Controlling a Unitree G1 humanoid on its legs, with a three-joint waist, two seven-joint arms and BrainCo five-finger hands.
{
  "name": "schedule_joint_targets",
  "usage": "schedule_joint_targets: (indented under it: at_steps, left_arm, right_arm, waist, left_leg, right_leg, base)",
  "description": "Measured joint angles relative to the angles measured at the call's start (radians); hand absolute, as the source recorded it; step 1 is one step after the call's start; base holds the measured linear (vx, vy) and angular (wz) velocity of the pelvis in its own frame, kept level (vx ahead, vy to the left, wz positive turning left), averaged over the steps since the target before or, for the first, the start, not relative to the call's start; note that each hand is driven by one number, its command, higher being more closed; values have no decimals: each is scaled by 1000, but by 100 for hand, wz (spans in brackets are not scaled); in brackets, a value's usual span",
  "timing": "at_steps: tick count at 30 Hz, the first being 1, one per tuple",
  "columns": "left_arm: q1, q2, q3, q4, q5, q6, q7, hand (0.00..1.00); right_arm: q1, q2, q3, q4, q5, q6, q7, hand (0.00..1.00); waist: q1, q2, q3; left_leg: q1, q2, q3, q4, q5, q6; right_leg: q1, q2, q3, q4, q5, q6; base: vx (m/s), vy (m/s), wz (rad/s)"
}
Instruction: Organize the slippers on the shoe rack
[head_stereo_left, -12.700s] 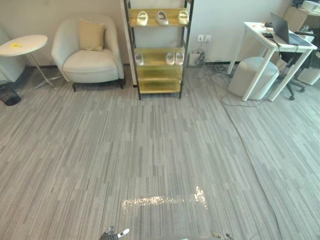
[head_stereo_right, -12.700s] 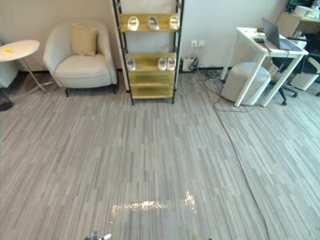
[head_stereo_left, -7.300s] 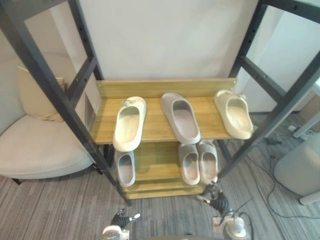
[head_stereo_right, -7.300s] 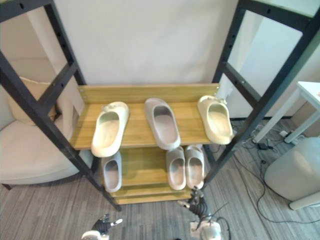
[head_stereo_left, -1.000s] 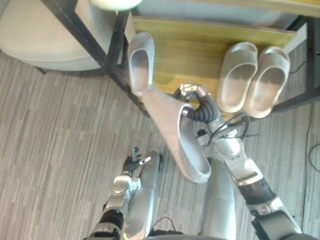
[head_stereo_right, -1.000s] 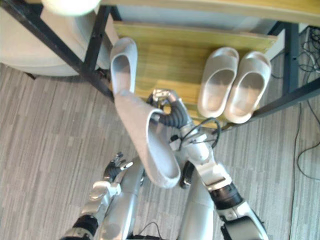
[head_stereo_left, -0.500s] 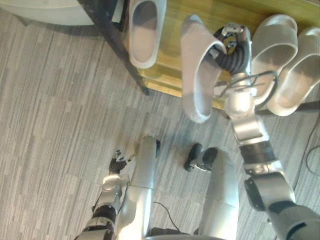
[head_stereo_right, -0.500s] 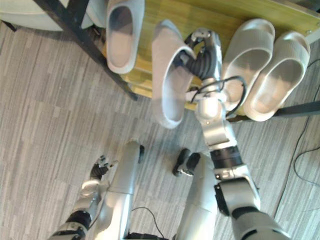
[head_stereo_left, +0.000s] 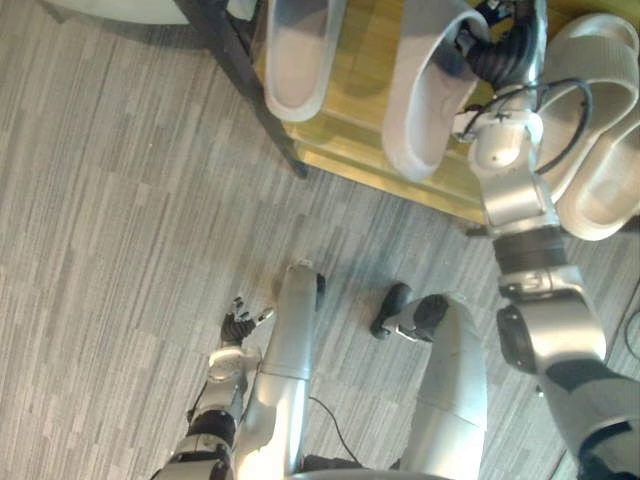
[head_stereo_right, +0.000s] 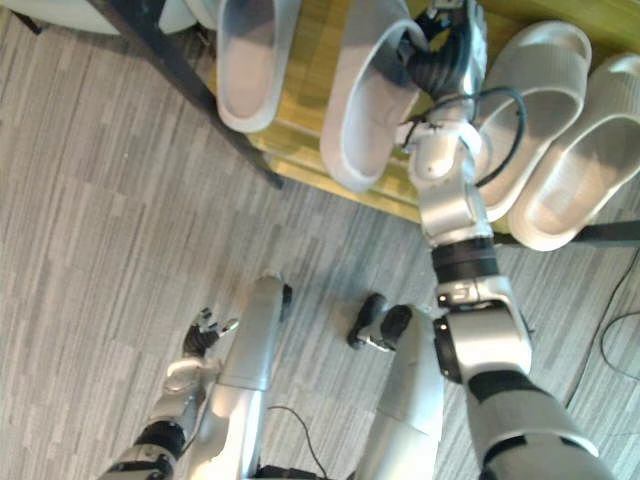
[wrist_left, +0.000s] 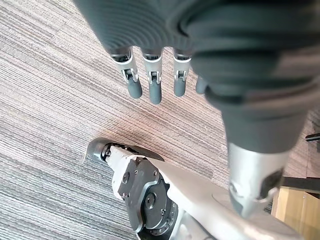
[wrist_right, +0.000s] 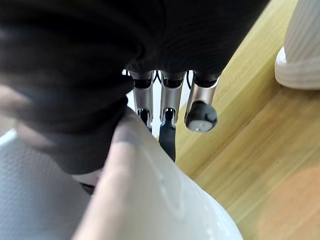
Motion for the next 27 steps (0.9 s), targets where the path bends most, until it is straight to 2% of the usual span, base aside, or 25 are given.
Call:
schedule_joint_targets:
  at_steps: [6, 10, 14, 22, 27]
  left_arm:
    - [-2, -9, -17, 7, -10, -2, 20, 0]
    - [-2, -10, -17, 7, -10, -1, 23, 0]
    - [-2, -13, -17, 9, -10, -1, 40, 0]
    - [-2, -17, -17, 9, -11, 1, 41, 0]
    - [-2, -18, -15, 9, -12, 6, 56, 0]
  right_arm:
    - [-49, 15, -36, 41, 0, 32, -54, 0]
    - [-57, 26, -37, 40, 1, 42, -74, 0]
    - [-57, 49, -70, 37, 6, 43, -81, 0]
    - [-44, 124, -76, 24, 90, 42, -85, 0]
    - [11, 139, -76, -87, 122, 28, -77, 0]
  waist:
    - [14, 0, -14]
    - [17, 0, -17]
    - [18, 2, -23]
    - [25, 5, -33]
    - [25, 5, -33]
  left_leg:
    - [-8, -20, -19, -25, 23, -31]
    - [-7, -19, -27, -34, 27, -39]
    - [-6, -18, -28, -39, 30, -41]
    - [32, -5, -25, -87, 44, -45]
    - [55, 1, -20, -106, 44, -45]
  right_leg:
    - [-9, -21, -18, 11, -14, -12]
    - [-9, -21, -27, 11, -16, -15]
    - [-8, -21, -28, 9, -16, -16]
    - [24, -7, -34, -33, -10, -25]
    - [44, -3, -34, -52, -10, -25]
  base:
    - [3, -39, 16]
    - [0, -12, 3]
    - [0, 0, 0]
    - [0, 2, -2]
    - [0, 0, 0]
